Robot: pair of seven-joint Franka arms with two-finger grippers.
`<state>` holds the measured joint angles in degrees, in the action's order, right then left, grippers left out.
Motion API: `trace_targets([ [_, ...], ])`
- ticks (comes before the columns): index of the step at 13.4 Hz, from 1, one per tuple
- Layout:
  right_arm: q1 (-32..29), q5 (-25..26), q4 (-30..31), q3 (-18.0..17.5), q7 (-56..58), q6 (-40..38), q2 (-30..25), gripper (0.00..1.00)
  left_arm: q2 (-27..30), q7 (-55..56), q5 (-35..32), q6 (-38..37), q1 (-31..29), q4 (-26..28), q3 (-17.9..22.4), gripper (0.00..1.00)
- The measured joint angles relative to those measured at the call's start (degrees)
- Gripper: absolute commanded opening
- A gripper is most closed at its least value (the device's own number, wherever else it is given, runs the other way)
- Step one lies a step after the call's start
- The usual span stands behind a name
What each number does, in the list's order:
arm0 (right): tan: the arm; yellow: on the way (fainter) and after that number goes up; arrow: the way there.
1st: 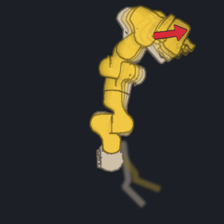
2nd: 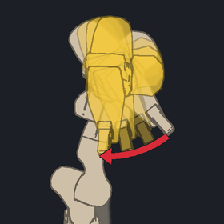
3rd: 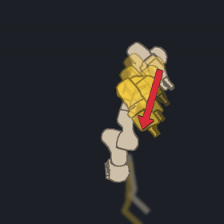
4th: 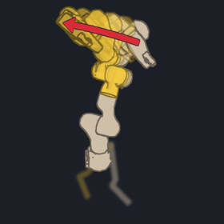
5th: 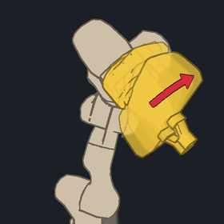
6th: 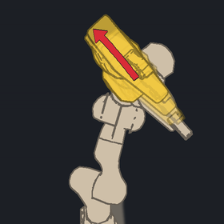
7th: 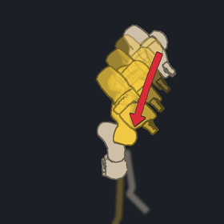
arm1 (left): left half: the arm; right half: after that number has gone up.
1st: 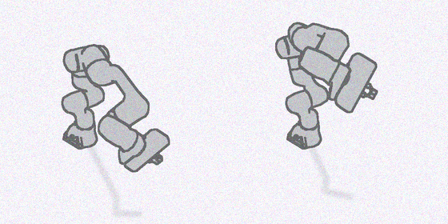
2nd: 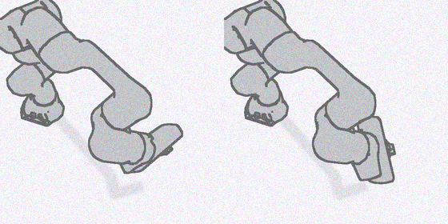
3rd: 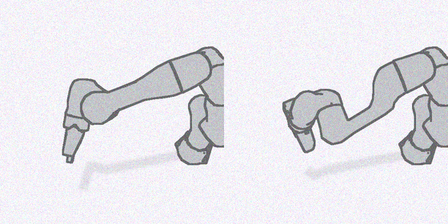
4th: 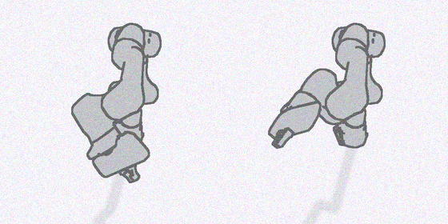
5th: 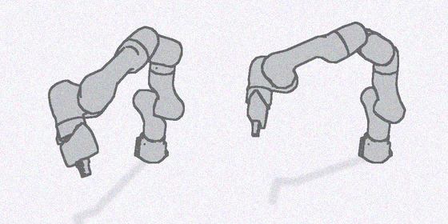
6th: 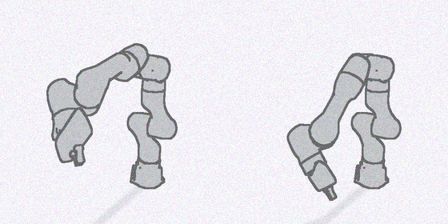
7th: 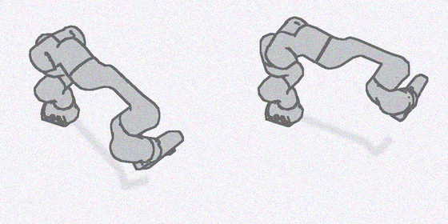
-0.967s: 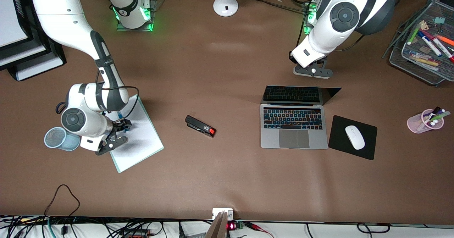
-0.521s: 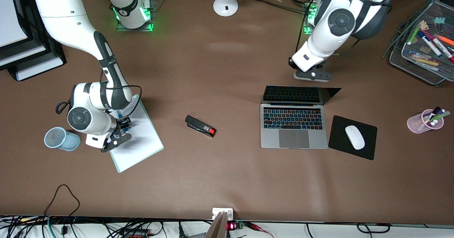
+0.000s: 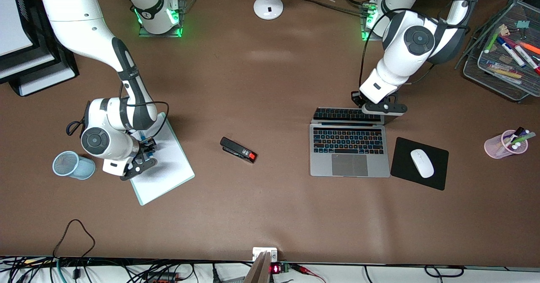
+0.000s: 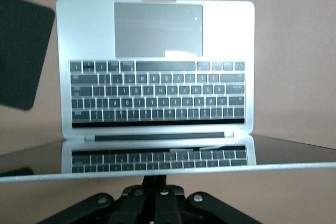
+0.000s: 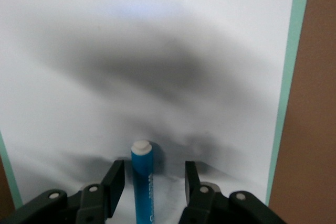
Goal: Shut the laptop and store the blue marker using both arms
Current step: 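Push the laptop lid down with the left gripper while the right gripper lifts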
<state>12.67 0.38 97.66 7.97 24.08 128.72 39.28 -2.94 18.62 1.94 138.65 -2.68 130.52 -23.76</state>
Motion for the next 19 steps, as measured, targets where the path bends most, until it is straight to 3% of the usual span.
trace_targets([
  [3, -0.01, -0.03, 0.00, 0.01, 0.00, 0.10, 0.00, 0.41, -1.59, 0.44, -5.96, 3.12, -0.49, -0.26, 0.02, 0.00],
  [9, -0.01, -1.38, -0.03, 0.00, 0.00, 0.31, 0.00, 0.34, -6.11, 0.44, -6.61, 11.83, -1.58, -0.66, 0.05, 0.00],
  [19, 0.01, -1.43, -0.26, -0.30, 0.00, 0.55, -0.01, 0.08, -20.28, 0.34, -7.71, 19.57, -1.76, -8.13, 1.29, 0.00],
])
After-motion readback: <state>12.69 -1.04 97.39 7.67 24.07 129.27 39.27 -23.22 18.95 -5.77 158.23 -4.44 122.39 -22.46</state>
